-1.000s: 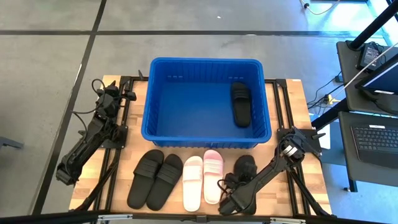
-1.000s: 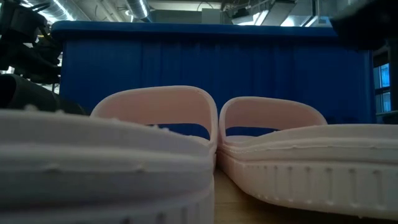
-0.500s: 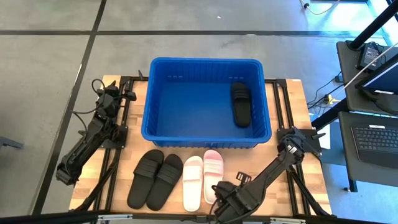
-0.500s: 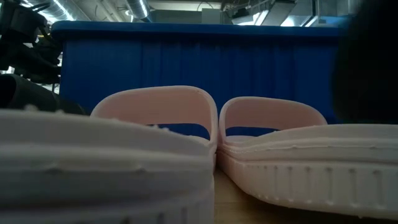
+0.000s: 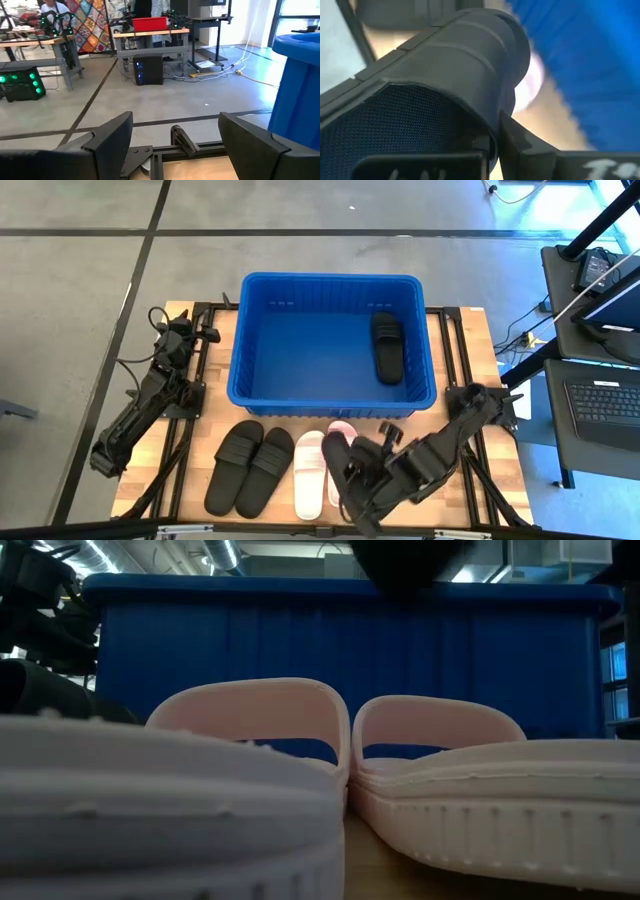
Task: Pick and place slides into bin
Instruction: Put the black slipper into the blue bin
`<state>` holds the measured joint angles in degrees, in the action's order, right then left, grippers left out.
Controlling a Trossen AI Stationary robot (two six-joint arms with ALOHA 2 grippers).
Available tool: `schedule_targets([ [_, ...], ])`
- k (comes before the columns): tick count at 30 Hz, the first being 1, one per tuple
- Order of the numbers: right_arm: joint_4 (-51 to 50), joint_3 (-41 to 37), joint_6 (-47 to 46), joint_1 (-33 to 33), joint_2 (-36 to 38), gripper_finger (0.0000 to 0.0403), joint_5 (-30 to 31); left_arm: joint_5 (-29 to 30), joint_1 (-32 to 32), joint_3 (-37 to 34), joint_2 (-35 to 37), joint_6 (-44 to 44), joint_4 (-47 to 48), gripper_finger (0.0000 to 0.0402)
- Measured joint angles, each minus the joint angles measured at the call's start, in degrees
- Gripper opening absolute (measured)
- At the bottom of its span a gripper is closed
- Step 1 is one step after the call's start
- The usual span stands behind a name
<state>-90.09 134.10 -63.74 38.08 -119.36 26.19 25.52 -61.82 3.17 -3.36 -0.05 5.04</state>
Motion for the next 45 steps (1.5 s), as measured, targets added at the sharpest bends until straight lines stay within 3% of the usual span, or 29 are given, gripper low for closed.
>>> schedule_targets([
  [7, 0.14, 0.06, 7.13, -4.87, 5.83, 0.0017, 18.7, -1.5, 0.0, -0.01, 0.0, 0.0, 0.07, 0.029],
  [12, 0.1, 0.09, 19.55, -13.41, 7.71, 0.0017, 24.92, -3.58, 0.02, -0.01, -0.01, 0.0, 0.15, 0.029],
  [20, 0.04, 0.09, 41.36, -32.05, 7.36, 0.0017, 24.67, -4.17, 0.02, -0.01, -0.01, 0.0, 0.17, 0.029],
  [28, 0.79, -2.66, 57.94, -46.22, 7.24, 0.0017, 24.43, -4.06, 0.04, -0.01, 0.0, -3.52, 0.17, 0.029],
  [33, 3.16, -11.19, 60.49, -50.78, 7.29, 0.0017, 24.09, -4.04, 0.02, -0.01, 0.0, -4.37, 0.17, 0.029],
  [45, 25.63, -34.72, 68.9, -52.93, 7.22, 0.0017, 19.56, -4.02, 0.04, -0.01, 0.0, -4.55, 0.16, 0.029],
])
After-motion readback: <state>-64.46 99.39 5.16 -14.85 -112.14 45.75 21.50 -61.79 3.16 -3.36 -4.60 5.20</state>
